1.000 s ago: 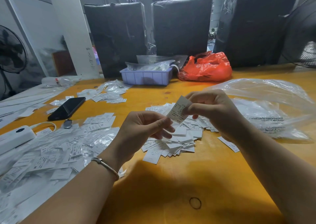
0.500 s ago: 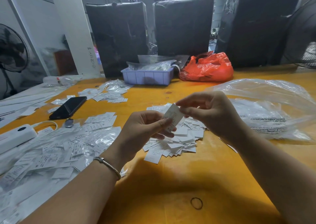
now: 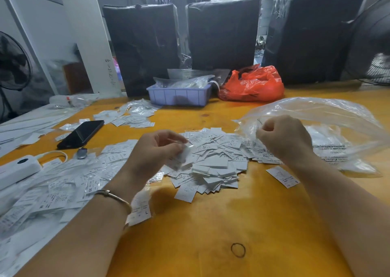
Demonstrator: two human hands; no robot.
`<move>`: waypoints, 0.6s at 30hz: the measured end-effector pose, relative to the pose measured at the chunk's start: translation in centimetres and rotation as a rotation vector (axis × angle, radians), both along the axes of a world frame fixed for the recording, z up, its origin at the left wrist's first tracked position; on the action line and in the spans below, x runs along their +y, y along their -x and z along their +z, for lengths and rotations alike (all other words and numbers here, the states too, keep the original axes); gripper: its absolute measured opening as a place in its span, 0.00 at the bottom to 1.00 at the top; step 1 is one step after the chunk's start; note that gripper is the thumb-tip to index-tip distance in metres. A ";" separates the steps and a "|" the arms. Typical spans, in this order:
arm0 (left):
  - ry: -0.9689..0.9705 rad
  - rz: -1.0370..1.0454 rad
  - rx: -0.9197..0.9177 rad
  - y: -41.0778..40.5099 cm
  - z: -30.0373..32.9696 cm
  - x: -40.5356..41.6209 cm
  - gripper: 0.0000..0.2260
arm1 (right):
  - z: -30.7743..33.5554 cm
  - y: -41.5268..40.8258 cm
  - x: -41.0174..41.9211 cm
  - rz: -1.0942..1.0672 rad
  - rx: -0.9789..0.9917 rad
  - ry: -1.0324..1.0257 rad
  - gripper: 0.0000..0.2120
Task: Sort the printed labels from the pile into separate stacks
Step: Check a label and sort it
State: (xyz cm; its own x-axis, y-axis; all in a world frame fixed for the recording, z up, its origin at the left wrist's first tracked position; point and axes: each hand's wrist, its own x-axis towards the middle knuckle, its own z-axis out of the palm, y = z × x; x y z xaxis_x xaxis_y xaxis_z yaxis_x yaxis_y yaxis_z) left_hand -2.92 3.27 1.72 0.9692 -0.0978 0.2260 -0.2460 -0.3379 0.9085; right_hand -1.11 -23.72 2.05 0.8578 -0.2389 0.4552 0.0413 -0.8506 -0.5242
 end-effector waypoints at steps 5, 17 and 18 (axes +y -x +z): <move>-0.366 0.409 -0.005 -1.3 -0.2 2.4 0.08 | -0.9 -1.2 -2.3 -0.258 0.235 0.211 0.15; -0.885 0.454 -0.061 -1.4 -0.8 1.8 0.07 | -1.9 -2.2 -3.3 -0.318 0.250 0.306 0.08; -0.825 0.384 -0.166 -1.3 -1.1 1.2 0.08 | -2.0 -2.3 -3.3 -0.321 0.238 0.309 0.09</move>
State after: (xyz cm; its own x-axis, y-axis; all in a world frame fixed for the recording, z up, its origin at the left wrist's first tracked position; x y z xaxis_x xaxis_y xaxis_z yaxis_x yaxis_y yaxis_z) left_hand -1.65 4.51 0.57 0.9300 0.0314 0.3662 -0.0888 -0.9477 0.3066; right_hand 1.17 -27.03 0.03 0.8516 -0.3928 0.3471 -0.3379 -0.9176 -0.2093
